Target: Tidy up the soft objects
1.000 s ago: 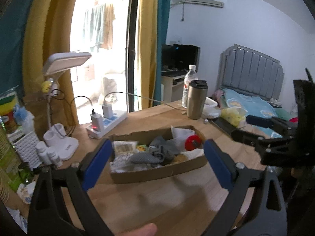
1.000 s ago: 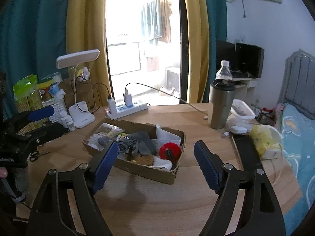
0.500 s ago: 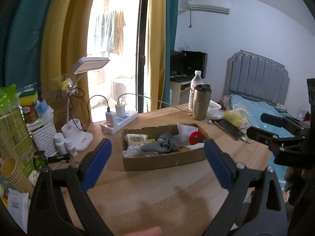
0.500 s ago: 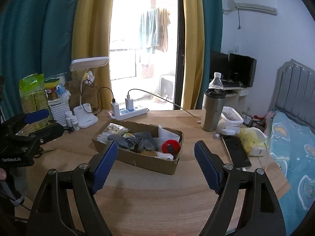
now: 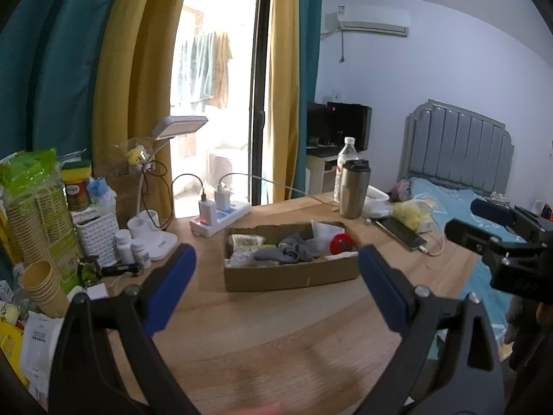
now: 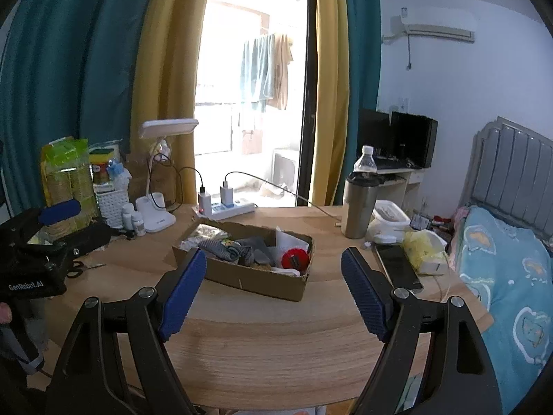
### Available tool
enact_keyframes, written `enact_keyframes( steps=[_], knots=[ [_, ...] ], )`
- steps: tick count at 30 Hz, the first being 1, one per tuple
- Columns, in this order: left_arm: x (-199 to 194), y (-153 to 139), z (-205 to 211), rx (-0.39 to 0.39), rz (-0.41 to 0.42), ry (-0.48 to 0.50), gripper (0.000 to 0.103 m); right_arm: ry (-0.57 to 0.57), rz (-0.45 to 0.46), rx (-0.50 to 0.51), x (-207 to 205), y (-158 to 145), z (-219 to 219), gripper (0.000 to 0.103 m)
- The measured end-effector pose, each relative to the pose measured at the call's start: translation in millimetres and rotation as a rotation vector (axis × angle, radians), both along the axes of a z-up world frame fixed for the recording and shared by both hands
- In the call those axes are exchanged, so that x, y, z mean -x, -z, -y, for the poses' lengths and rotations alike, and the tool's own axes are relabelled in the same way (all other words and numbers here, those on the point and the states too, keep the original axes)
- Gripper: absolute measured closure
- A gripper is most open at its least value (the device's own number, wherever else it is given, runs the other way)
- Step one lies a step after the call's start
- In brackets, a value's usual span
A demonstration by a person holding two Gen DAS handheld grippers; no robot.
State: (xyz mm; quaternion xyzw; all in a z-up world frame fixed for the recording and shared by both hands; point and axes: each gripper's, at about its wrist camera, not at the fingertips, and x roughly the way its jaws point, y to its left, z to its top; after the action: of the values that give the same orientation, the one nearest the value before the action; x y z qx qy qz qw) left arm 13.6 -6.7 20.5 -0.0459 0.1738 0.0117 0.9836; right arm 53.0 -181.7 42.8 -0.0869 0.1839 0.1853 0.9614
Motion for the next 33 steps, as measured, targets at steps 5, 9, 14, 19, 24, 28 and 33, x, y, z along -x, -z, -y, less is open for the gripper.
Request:
enact_keyframes(
  steps=[5, 9, 14, 19, 24, 28, 33],
  knots=[
    [9, -9, 3, -0.006, 0.027, 0.0, 0.007, 0.009, 0.024, -0.007, 9, -7, 3, 0.02],
    [11, -11, 4, -0.005, 0.033, 0.004, 0.007, 0.016, 0.035, -0.01, 12, -10, 6, 0.02],
    [11, -11, 5, -0.005, 0.034, 0.007, 0.007, 0.017, 0.034, -0.01, 12, -11, 6, 0.02],
    [11, -11, 5, -0.005, 0.032, 0.007, 0.007, 0.014, 0.033, -0.008, 13, -12, 6, 0.02],
    [11, -11, 5, -0.004, 0.033, 0.009, 0.007, 0.014, 0.032, -0.008, 13, -11, 6, 0.02],
    [11, -12, 5, -0.002, 0.033, 0.009, 0.007, 0.014, 0.033, -0.008, 13, -12, 6, 0.02],
    [11, -12, 6, -0.004, 0.033, 0.01, 0.007, 0.013, 0.032, -0.008, 13, -11, 6, 0.02]
  ],
)
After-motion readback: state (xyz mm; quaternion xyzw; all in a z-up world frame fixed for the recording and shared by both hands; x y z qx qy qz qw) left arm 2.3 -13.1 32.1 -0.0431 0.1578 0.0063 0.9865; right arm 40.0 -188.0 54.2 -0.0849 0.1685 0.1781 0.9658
